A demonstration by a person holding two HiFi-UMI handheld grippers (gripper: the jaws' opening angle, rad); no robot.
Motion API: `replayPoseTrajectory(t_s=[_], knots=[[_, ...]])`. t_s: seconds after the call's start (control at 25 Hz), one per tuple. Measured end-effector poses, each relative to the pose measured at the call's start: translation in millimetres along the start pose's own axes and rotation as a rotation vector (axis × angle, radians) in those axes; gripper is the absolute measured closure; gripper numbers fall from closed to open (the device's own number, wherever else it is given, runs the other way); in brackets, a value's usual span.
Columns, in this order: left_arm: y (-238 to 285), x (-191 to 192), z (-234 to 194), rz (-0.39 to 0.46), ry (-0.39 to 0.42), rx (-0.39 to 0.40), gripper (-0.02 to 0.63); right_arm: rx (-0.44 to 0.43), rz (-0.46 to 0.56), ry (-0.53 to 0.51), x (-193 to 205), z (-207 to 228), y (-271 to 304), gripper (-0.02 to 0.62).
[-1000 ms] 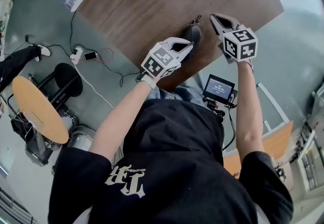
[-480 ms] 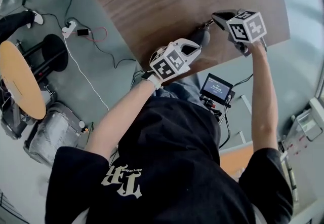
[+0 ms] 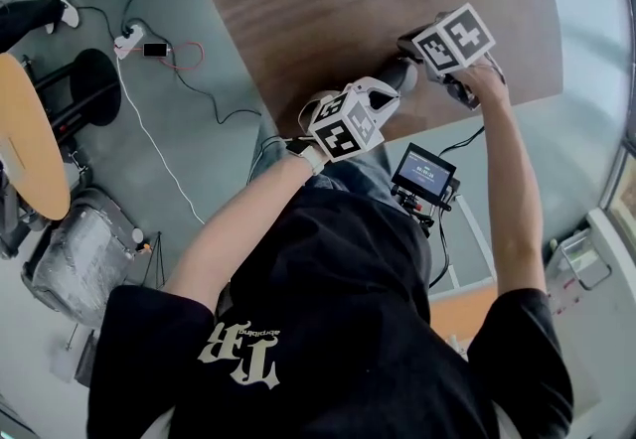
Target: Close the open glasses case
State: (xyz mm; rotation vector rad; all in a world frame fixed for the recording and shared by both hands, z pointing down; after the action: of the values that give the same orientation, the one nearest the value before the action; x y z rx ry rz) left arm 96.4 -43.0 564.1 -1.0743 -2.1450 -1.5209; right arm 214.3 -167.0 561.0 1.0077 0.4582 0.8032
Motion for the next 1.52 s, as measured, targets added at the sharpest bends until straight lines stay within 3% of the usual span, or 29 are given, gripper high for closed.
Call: replayPoseTrajectory(t_s=[0.32, 0.56, 0.64, 0.84, 1.12, 1.32, 1.52], knots=[[1, -3, 8, -0.019, 0.032, -0.046, 0.600, 0.080, -0.051, 0.029, -7, -14, 3, 0.609], [2, -3, 14, -0.020, 0.056, -0.080, 0.600, 0.177, -0.080, -0.088, -2, -28, 1, 0.607], [2, -2, 15, -0.020, 0.060, -0.088, 0.600, 0.191, -0.102, -0.108, 0, -31, 3, 0.539], [5, -5, 19, -0.026, 0.079, -0.113, 0.600, 0.258, -0.124, -0.122, 6, -42, 5, 0.479], [8, -8, 33, -0.056, 0.138, -0.195, 0.600, 0.405, -0.101, -0.070, 12, -62, 12, 0.479], [10, -8, 34, -0.068, 0.148, -0.205, 0.600, 0.466, -0.098, 0.007, 14, -64, 21, 0.479], [12, -13, 38, -0.091, 0.173, -0.219, 0.600, 0.493, -0.192, 0.044, 13, -64, 26, 0.479]])
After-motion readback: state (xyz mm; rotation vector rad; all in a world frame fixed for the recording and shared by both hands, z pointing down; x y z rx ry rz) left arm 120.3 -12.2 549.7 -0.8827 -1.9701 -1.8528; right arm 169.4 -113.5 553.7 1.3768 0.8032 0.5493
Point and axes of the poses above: the fingertips, and each gripper's own axes: y forward along the fingers, z to its right, x out of its underside, the point moved 10 cm from there along -y, backward along the fingers, and after that the axes turned 8 degrees about -z, right-handed, at the moved point
